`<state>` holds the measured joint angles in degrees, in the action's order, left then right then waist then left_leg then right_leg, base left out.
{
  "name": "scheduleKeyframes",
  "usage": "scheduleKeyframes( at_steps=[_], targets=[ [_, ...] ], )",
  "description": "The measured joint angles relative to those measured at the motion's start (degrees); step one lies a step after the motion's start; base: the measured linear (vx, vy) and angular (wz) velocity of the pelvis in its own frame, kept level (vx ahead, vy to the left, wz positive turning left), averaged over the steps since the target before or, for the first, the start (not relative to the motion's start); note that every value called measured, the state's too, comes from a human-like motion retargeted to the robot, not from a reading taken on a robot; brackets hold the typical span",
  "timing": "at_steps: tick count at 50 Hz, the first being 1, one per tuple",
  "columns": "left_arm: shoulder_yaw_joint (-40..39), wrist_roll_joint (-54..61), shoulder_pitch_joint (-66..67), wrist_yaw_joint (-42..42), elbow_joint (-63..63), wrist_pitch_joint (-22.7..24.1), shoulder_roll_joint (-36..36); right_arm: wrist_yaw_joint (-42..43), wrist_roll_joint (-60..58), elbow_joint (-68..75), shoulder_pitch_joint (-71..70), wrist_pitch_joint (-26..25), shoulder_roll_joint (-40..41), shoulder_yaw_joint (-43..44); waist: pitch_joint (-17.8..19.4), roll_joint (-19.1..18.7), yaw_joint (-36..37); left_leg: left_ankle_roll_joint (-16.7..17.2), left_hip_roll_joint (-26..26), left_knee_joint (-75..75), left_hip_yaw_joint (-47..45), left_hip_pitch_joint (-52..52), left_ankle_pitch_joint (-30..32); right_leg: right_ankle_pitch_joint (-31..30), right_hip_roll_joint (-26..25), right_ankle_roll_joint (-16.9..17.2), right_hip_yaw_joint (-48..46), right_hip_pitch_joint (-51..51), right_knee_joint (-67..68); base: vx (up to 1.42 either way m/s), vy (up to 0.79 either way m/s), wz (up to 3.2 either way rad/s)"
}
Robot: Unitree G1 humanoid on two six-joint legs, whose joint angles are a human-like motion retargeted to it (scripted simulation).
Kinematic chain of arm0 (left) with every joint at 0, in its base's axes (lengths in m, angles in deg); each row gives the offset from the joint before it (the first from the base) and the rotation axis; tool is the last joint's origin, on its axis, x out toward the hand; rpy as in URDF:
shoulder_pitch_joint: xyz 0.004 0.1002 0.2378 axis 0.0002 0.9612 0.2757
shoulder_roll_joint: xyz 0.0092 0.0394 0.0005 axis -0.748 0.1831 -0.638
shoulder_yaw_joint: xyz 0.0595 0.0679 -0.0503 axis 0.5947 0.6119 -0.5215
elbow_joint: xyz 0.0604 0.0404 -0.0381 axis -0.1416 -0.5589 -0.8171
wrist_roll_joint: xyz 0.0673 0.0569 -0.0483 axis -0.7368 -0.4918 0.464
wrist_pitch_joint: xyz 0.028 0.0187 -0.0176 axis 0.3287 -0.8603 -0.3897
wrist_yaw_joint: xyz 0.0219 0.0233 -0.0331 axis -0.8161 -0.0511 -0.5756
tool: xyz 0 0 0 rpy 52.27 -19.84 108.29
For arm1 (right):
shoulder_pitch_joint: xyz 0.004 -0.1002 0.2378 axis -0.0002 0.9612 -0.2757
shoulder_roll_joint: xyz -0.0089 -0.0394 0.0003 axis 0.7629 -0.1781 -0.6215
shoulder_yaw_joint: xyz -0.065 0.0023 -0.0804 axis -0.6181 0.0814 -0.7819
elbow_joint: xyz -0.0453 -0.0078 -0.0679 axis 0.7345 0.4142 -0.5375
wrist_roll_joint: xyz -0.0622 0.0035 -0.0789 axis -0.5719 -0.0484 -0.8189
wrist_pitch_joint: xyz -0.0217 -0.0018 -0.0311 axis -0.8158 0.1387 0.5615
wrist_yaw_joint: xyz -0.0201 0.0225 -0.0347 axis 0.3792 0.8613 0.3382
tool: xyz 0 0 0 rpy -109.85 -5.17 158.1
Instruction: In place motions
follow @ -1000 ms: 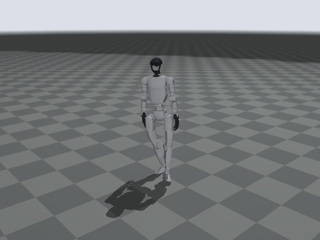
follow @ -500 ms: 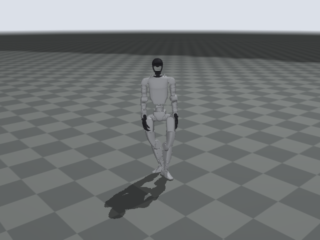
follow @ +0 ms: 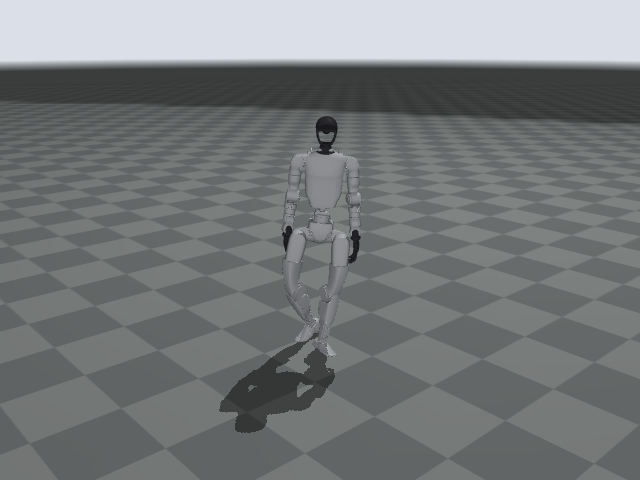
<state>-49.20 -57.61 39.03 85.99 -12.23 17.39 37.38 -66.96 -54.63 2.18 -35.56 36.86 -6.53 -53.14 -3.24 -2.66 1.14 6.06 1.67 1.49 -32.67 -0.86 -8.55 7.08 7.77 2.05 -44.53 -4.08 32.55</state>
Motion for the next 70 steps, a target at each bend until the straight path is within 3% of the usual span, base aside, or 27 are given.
scheduleKeyframes(
  at_steps=[2, 5, 13, 15, 20, 28, 35, 50, 53, 57, 59, 63, 70],
  targets=[
    [0.42, -0.09, -0.87, 0.32, -0.12, -0.06, -0.23, -0.10, 0.46, -0.12, -0.44, 0.00, 0.26, 0.16, 0.87, 0.18, -1.86, -0.62, -0.60, -0.02, 2.32, 0.30, 0.19, 1.11, -1.30, 2.63, 7.23, 3.76, 2.40, 0.03, -0.06, 0.93],
    [0.81, -0.22, -1.81, 0.49, -0.15, 0.01, -0.43, -0.12, 0.93, -0.44, -1.03, -0.04, 0.72, -0.05, 2.12, 0.30, -3.92, -1.16, -1.05, -0.11, 4.93, 0.45, 0.44, 2.19, -3.64, 3.52, 11.81, 5.82, 0.60, 0.02, -0.05, 0.77],
    [0.00, -1.62, -1.85, 0.96, -0.15, -0.06, -0.86, -0.12, -0.57, -0.37, -1.54, 0.10, 1.39, -2.32, 3.08, 3.47, -8.87, -1.81, -5.22, 0.11, 11.58, -1.19, 0.34, 5.06, -7.68, 7.79, 26.22, 8.06, -14.03, 0.09, -0.06, 0.74],
    [-0.16, -1.45, -1.35, 0.93, -0.51, -0.08, -0.71, -0.10, -1.12, -0.12, -1.22, 0.12, 1.39, -2.60, 2.59, 4.42, -8.33, -2.03, -6.29, -0.03, 12.13, -1.80, -0.05, 2.39, -8.80, 4.21, 28.69, 7.11, -18.07, 0.17, -0.07, 0.23],
    [0.17, -0.79, -0.63, -0.04, -2.15, -0.36, 0.10, -0.35, -1.93, 0.68, -0.80, -0.22, 1.38, -1.12, 1.05, 5.42, -4.88, -2.40, -7.08, -0.73, 12.44, -2.42, -0.47, -1.54, -7.55, 5.88, 26.32, 2.55, -24.59, 0.14, -0.04, 0.20],
    [0.37, -3.28, 1.65, 1.08, -1.13, 0.21, 0.93, -0.47, -2.12, 0.53, -1.45, -0.28, 1.24, -0.86, -2.67, 5.70, -1.20, -2.80, -7.70, -0.24, 13.25, -1.61, -1.98, -3.61, -7.86, 5.30, 25.98, 1.71, -29.34, 0.08, -0.04, -0.03],
    [1.04, -1.61, 0.06, 0.52, -2.44, -0.02, 1.07, -0.10, -1.09, -3.26, -3.17, 0.85, 1.76, -1.57, -0.26, 5.70, -1.83, -3.22, -7.67, -0.70, 14.51, -1.99, -2.61, -3.27, -7.54, 4.59, 24.02, 1.10, -28.49, -0.08, -0.05, 0.21],
    [0.65, -1.00, 1.78, -2.25, -2.21, 3.23, 0.32, -0.74, -4.43, -1.60, -2.64, 0.69, 1.62, -3.85, -1.88, 5.97, -0.39, -3.58, -6.00, -7.27, 11.24, 0.27, -7.95, -3.61, -7.33, 3.49, 29.46, 5.12, -25.00, -0.02, -0.04, -0.33],
    [0.76, -0.80, 2.02, -3.55, -2.33, 4.11, 0.38, -1.06, -4.91, -1.19, -2.64, 0.57, 1.07, -3.77, -1.82, 6.94, 2.15, -5.78, -6.68, -10.73, 14.28, 1.95, -7.63, -4.80, -6.70, 3.48, 34.88, 6.66, -24.12, -0.03, 0.03, -1.51],
    [1.12, -0.33, 1.63, -4.68, -2.96, 4.48, 0.71, -0.92, -5.10, -1.28, -2.76, 0.72, 0.15, -2.73, -1.26, 8.14, 4.90, -11.64, -10.95, -13.58, 32.08, 4.60, -7.77, -6.45, -6.29, 3.36, 42.32, 8.16, -23.37, -0.03, 0.04, -1.64],
    [1.26, -0.16, 1.73, -4.55, -2.72, 4.74, 0.76, -1.01, -5.03, -1.53, -2.84, 0.79, -0.30, -2.67, -1.05, 7.98, 4.53, -12.33, -11.66, -12.59, 37.19, 4.13, -7.62, -7.07, -6.77, 3.37, 45.10, 8.81, -22.80, -0.03, 0.03, -1.32],
    [1.88, -0.51, 0.97, -2.68, -2.88, 4.69, 0.48, -1.32, -5.00, -1.80, -3.85, 0.73, -1.33, -1.90, -1.72, 6.82, -0.41, -14.71, -10.23, -7.28, 31.79, 1.38, -8.76, -7.60, -7.65, 2.97, 46.52, 10.66, -21.50, -0.07, 0.06, -0.70],
    [1.46, -1.50, -0.90, 0.51, -0.44, 4.17, -1.46, -0.94, -1.62, -2.18, -5.08, 0.84, -1.46, -2.80, 0.03, 5.65, -7.07, -13.87, -8.68, -2.19, 24.31, -1.38, -8.48, -9.31, -9.71, 1.17, 50.93, 13.55, -19.86, -0.20, 0.04, -1.10]
  ],
)
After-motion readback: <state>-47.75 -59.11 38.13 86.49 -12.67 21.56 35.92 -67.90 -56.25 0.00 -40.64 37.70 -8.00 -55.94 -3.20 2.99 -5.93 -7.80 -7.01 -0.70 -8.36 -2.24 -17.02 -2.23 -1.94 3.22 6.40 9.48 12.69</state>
